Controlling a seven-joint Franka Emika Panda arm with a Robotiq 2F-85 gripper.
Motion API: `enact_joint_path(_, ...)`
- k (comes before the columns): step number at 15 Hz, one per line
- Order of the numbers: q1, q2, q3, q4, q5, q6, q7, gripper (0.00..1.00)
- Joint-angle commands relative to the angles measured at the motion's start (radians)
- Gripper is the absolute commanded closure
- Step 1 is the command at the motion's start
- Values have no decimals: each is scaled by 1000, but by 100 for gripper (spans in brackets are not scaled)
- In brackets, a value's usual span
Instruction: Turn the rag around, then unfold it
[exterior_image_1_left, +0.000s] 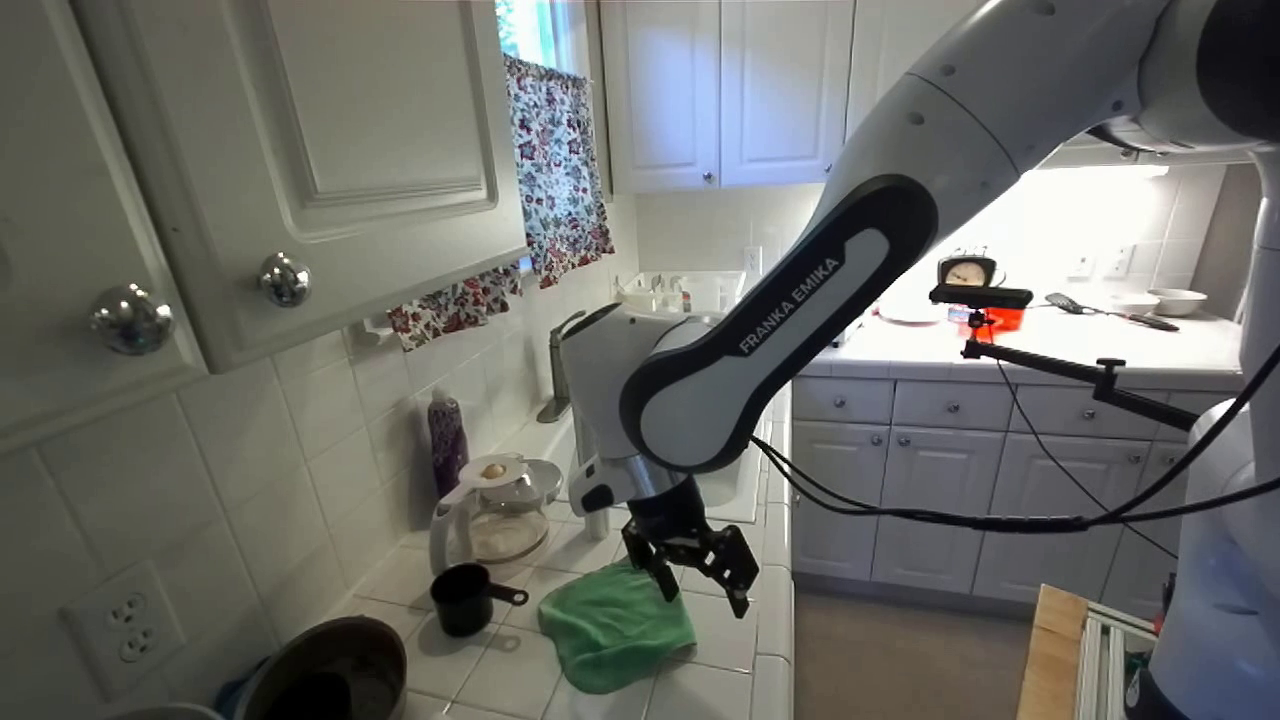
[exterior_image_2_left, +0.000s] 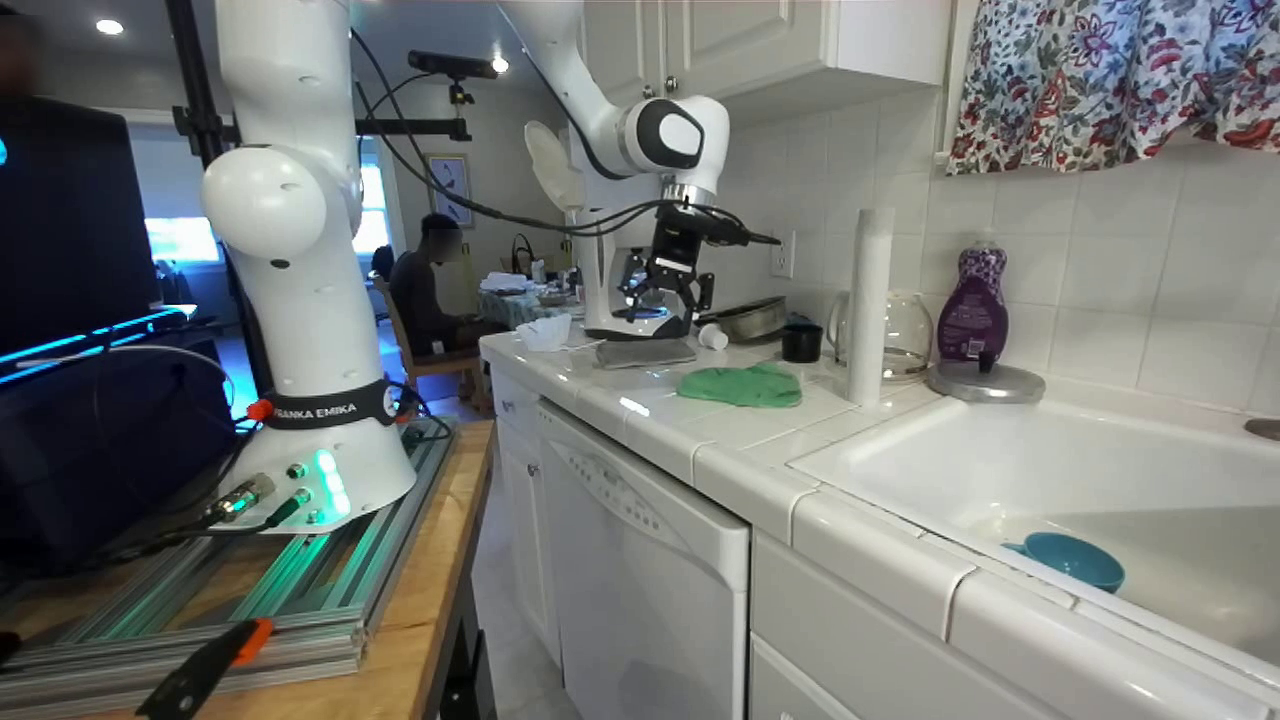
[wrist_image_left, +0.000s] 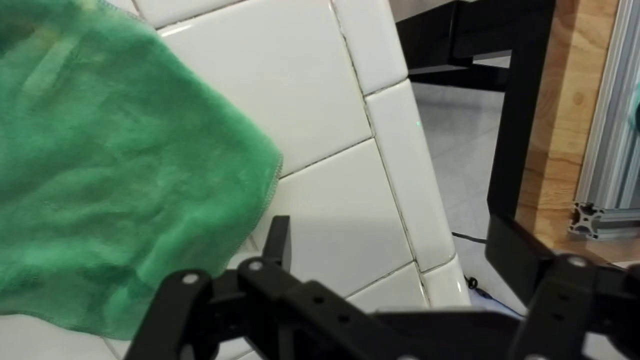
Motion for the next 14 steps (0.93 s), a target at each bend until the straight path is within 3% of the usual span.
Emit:
enact_joint_path(1,5,0,3,-8,-12,23,33,0)
enact_joint_path(8,42,-17,5,-156,-120,253,420,0)
enact_joint_path(14,68,1,-8,-175,-488,272,718,0)
